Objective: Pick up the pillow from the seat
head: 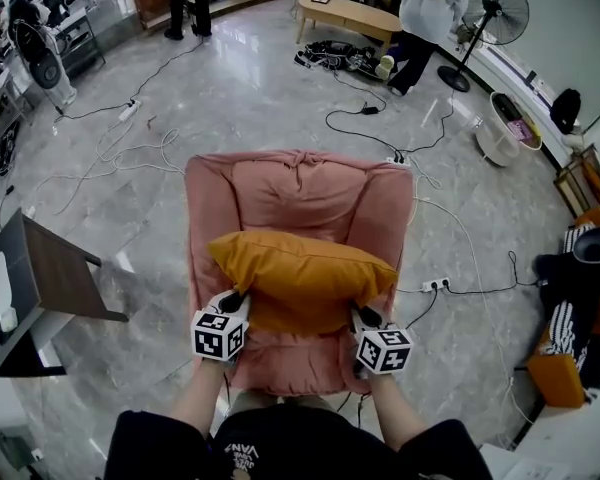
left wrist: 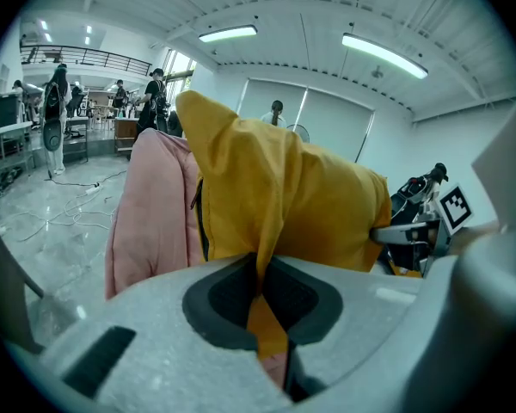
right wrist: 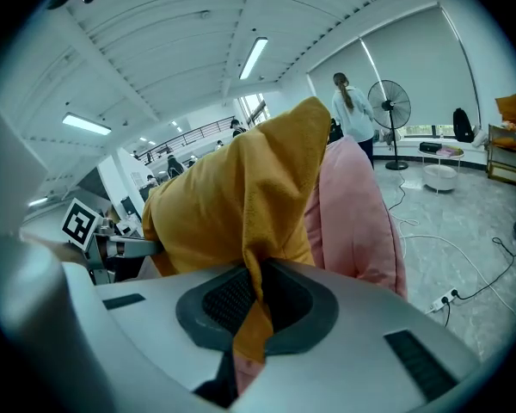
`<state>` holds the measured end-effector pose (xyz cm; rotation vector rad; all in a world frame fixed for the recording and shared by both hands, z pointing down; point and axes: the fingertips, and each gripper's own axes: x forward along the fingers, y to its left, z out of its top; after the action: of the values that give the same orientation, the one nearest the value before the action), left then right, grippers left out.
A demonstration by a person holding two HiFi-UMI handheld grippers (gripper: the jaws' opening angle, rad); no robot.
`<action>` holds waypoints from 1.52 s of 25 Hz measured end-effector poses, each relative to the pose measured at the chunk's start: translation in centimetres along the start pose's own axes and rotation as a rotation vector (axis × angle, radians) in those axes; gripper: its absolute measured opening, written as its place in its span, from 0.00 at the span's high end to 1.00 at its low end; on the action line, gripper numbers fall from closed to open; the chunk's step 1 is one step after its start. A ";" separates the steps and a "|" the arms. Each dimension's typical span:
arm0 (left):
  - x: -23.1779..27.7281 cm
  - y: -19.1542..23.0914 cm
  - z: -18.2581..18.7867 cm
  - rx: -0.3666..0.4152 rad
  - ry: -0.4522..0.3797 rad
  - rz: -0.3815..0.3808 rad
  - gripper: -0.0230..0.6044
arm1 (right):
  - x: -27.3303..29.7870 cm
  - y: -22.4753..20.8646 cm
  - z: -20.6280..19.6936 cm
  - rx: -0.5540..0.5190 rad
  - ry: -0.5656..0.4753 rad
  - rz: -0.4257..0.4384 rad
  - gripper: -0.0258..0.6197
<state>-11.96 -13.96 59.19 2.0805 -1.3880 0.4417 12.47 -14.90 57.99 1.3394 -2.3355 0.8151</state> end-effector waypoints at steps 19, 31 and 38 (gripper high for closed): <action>-5.9 -2.0 6.8 0.015 -0.189 -0.027 0.93 | -5.1 3.7 7.7 -0.074 -0.168 0.020 0.92; -11.4 -2.7 14.3 0.078 -0.363 -0.038 0.93 | -9.2 8.2 16.1 -0.122 -0.392 0.054 0.92; -13.5 -3.1 17.4 0.117 -0.437 -0.050 0.93 | -10.5 9.4 18.6 -0.136 -0.466 0.057 0.93</action>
<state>-15.38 -14.53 37.24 2.4008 -1.5760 0.0439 9.65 -15.67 34.81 1.5381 -2.7295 0.3740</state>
